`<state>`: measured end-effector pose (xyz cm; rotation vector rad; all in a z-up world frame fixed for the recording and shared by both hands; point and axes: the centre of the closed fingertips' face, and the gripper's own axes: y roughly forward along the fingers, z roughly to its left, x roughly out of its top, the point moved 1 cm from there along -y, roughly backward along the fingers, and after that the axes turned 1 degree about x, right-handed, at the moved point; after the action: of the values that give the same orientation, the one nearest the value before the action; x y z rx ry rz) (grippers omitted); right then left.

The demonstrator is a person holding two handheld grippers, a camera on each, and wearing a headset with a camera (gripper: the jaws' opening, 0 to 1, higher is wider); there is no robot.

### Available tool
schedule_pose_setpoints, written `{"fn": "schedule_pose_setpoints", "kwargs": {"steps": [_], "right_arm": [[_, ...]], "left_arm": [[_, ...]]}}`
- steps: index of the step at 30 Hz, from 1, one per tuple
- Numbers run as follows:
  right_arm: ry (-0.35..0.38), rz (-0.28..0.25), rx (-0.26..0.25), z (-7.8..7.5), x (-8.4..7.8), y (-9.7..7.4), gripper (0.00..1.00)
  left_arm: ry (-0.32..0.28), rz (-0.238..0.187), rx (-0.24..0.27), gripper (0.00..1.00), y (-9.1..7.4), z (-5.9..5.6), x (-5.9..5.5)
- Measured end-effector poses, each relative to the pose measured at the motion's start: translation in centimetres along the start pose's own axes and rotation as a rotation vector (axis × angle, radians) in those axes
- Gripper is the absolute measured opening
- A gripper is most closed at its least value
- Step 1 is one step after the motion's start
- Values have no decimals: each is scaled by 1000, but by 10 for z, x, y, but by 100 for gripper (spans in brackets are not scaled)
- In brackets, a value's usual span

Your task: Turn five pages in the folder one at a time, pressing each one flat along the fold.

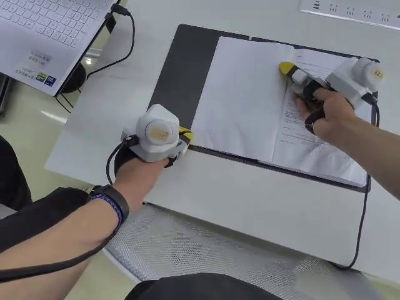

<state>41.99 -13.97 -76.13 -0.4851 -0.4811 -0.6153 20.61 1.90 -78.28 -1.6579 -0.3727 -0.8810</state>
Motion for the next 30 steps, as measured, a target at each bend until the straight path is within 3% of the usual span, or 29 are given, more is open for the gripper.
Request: {"fn": "schedule_pose_setpoints", "kwargs": {"steps": [11,18,30], "right_arm": [[11,-59,-7,-19,16,20,0],[94,-123,-28,-31,30,31,0],[90,-159,-41,-33,37,36,0]], "left_arm": [[-11,1,-2,0,0,1,0],[-13,0,-1,0,0,2,0],[-14,-1,-10,0,0,2,0]]}}
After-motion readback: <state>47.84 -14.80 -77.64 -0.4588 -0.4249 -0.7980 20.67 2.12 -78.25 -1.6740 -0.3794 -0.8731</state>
